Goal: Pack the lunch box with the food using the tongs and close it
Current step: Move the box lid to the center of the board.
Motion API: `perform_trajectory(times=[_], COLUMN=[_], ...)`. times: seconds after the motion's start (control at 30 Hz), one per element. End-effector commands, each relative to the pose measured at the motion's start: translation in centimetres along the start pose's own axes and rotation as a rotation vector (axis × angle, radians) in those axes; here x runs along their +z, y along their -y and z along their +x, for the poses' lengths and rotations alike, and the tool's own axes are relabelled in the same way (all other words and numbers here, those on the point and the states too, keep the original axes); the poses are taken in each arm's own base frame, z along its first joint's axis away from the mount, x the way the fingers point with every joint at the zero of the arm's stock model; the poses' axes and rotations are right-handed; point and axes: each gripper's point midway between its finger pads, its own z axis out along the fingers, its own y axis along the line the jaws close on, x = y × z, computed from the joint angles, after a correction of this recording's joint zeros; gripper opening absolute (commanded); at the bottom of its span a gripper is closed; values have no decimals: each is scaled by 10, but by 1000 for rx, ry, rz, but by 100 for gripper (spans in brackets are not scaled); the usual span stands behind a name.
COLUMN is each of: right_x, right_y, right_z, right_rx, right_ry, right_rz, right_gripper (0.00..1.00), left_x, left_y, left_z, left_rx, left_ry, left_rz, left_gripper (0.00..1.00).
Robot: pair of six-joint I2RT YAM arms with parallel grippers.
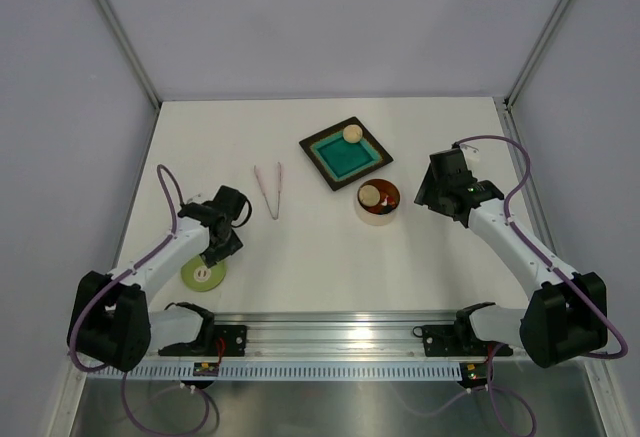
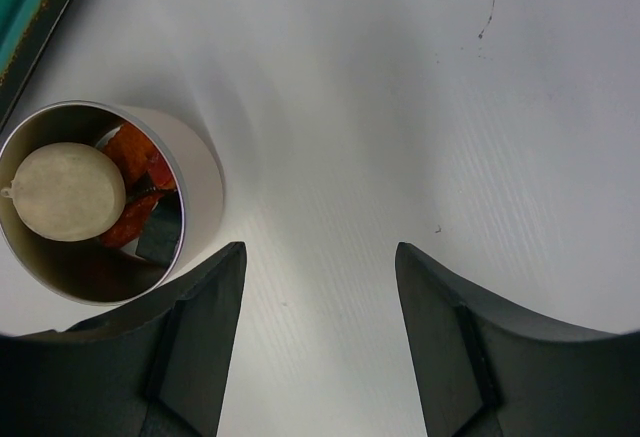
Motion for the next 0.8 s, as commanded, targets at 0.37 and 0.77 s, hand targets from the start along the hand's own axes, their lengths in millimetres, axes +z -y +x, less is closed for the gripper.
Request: perform_trajectory(times=[0.37, 0.77], right_x=[-6, -7], right_y=[-5, -1], right_z=[-14, -12], right_rx=[2, 8], right_ry=[39, 41], right_rz=[-25, -18], right_gripper=[69, 69], left_x=[33, 38], left_y=[8, -1], left_z=[-5, -4], left_rx=[-7, -17], left_ry=[33, 50], left_rz=[-100, -131], left_gripper=[47, 0])
